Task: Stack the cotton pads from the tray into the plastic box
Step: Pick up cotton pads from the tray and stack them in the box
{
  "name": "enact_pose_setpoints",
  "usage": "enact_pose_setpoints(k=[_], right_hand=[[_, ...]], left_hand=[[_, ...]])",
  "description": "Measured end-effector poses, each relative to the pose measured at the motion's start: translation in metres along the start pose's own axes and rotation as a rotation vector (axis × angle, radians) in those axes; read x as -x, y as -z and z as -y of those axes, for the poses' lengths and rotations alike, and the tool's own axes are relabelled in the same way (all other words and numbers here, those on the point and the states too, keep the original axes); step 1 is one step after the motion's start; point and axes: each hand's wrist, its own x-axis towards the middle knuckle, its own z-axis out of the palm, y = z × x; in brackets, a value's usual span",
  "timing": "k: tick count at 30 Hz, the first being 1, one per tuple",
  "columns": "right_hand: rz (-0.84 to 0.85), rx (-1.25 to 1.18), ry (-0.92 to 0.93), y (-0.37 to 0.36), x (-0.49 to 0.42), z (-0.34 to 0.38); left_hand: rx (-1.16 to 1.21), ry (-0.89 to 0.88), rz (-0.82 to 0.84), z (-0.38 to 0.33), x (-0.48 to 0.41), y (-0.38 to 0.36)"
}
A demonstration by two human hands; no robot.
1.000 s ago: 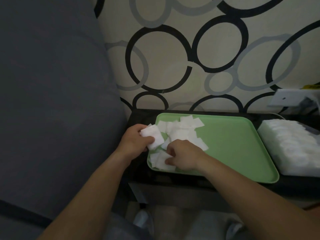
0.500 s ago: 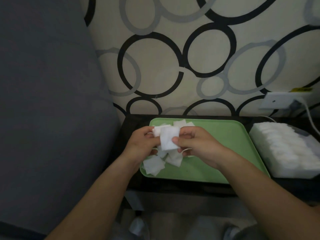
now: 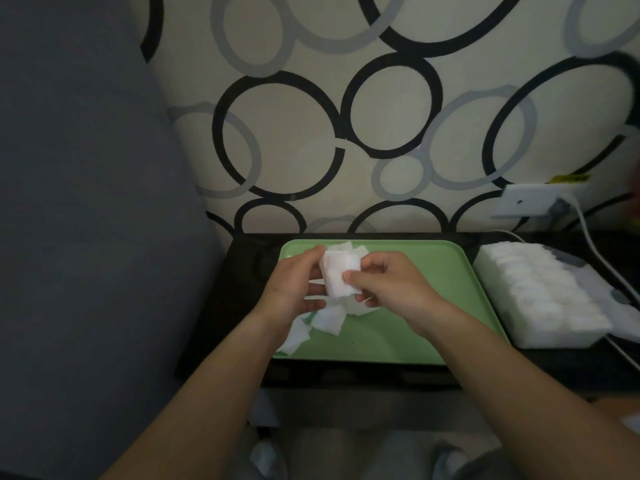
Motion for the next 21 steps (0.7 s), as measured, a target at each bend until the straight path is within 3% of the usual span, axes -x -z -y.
enact_pose_setpoints(k=[8,15,21], right_hand=[[-0.206,0.209,0.075,0.033,0.01,-0.007],[0.011,0.311,0.244,0.089,0.031,-0.007],[0.049,0.476,0.144,0.162,0.053,-0.01]], left_hand=[[-0.191,-0.127,0.09,0.007,-0.004,-0.035],[-0.256,-0.254,0.229,0.008,-0.003,-0.079],[-0.203,-0.338,0.226,0.006,-0.002,-0.132]])
